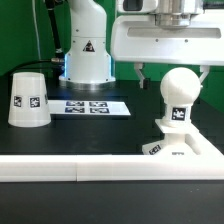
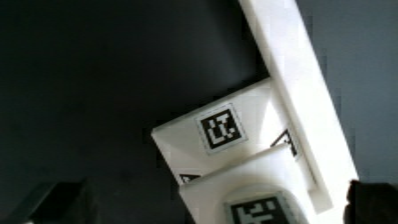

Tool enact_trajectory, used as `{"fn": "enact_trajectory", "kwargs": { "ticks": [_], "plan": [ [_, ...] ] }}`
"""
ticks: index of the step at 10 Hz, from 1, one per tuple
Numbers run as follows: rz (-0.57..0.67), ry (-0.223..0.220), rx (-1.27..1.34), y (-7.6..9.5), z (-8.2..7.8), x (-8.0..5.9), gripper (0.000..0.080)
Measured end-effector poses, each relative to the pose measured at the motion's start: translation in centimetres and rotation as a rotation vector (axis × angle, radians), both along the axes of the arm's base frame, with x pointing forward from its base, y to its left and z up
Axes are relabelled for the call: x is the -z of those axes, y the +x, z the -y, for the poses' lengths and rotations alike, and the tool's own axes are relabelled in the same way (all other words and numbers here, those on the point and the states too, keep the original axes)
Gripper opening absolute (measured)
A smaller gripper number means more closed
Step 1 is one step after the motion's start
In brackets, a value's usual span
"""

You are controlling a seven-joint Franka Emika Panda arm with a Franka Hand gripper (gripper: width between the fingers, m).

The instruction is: Assemble lamp

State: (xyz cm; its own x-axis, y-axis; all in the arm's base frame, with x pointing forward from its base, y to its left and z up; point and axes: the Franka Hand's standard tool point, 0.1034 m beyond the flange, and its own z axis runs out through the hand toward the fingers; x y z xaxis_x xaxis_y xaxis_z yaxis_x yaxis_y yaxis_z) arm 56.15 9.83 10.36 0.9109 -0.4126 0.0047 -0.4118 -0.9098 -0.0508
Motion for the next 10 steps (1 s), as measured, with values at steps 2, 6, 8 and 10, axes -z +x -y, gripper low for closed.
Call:
{"fn": "enact_trajectory", "kwargs": {
  "ticks": [2, 6, 8, 10],
  "plan": [
    [0.02, -0.017, -0.127, -2.0, 2.4, 0.5, 0.0698],
    [0.008, -0.02, -0.167, -4.1, 10.7, 0.6, 0.0698],
    [0.007, -0.022, -0.173, -4.2, 11.2, 0.8, 0.0698],
    [0.006, -0.027, -0.163, -4.3, 12.7, 0.8, 0.0698]
  ]
}}
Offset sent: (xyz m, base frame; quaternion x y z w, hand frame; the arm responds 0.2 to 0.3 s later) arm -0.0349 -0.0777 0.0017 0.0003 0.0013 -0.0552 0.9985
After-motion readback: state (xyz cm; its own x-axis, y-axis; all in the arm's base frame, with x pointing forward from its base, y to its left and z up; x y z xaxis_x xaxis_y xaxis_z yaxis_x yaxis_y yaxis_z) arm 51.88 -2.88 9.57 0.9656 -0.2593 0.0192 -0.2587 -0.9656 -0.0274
